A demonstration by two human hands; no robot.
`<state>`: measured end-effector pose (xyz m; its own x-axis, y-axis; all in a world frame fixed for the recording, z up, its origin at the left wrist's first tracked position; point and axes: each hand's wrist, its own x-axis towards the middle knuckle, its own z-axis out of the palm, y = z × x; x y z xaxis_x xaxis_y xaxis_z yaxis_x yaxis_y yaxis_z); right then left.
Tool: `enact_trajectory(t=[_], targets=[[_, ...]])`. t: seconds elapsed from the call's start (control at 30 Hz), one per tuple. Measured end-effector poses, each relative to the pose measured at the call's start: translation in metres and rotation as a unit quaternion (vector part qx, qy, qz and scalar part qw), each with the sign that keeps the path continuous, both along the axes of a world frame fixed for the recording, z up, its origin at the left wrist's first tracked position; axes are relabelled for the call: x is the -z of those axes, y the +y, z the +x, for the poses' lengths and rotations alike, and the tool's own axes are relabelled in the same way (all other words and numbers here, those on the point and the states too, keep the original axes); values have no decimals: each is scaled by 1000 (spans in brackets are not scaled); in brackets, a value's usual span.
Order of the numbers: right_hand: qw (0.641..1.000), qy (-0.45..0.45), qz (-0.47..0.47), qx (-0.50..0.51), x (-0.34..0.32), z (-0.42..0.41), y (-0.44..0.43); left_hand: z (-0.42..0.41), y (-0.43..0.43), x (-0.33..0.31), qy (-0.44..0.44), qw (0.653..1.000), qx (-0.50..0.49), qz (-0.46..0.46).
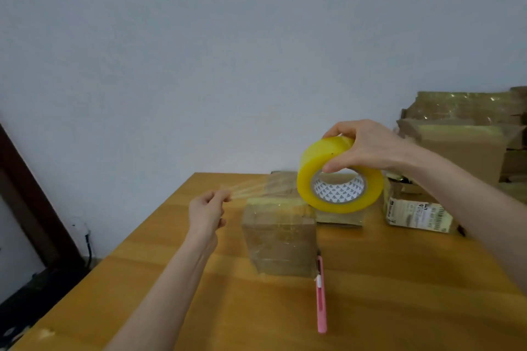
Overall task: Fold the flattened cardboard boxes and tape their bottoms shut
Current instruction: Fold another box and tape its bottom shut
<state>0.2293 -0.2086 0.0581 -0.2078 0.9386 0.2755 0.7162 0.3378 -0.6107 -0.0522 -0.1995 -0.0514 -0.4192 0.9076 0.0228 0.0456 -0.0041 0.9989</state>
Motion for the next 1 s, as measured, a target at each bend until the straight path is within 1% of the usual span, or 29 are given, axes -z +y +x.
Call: enact_trajectory(t=[0.13,0.2,0.23,0.3,0.33,0.37,0.4,0.43,0.47,0.5,0.53,0.57,0.6,0.63,0.67,0.7,0.77,0.83,0.87,0.93,1.0], targets=[[1000,-27,-3,-11,3,-7,10,0,1,24,-4,999,11,-30],[999,-39,-2,-12,5,-9,13,4,0,37,-7,998,33,-62],[999,-41,-1,-12,6,-9,14,7,-1,44,-27,994,50,-89],[999,-42,4,-8,7,-10,14,10,-2,61,-98,979,92,-154],[999,-43,7,-5,8,-10,13,9,-1,69,-109,974,95,-173],[999,-43,11,-1,8,-10,12,7,0,72,-74,980,80,-169],[999,-42,15,4,8,-10,11,4,2,70,8,990,41,-138],[999,-41,18,8,9,-10,10,1,3,65,103,992,-6,-74],[999,-39,18,13,10,-10,11,1,2,53,177,984,-23,9],[999,-32,16,19,12,-12,11,6,-2,37,236,968,15,87],[999,-20,14,26,13,-14,12,14,-5,23,307,938,93,130],[999,-13,13,33,14,-15,12,26,-7,12,404,889,176,126],[999,-14,12,38,13,-16,12,36,-8,9,516,819,228,105],[999,-15,9,35,11,-14,10,43,-7,11,609,747,249,95],[1000,-3,0,22,11,-9,8,45,-5,16,668,694,250,100],[999,28,-19,6,12,-3,6,44,-2,20,696,665,248,107],[986,145,-80,-27,26,12,0,38,3,25,714,643,250,121],[952,277,-115,-56,51,20,-3,34,7,25,729,625,248,129],[937,323,-115,-67,64,20,-4,35,8,25,732,621,249,130],[918,375,-99,-76,79,20,-5,37,9,26,730,622,255,125],[912,398,-74,-60,83,28,-7,33,10,26,723,630,260,116]])
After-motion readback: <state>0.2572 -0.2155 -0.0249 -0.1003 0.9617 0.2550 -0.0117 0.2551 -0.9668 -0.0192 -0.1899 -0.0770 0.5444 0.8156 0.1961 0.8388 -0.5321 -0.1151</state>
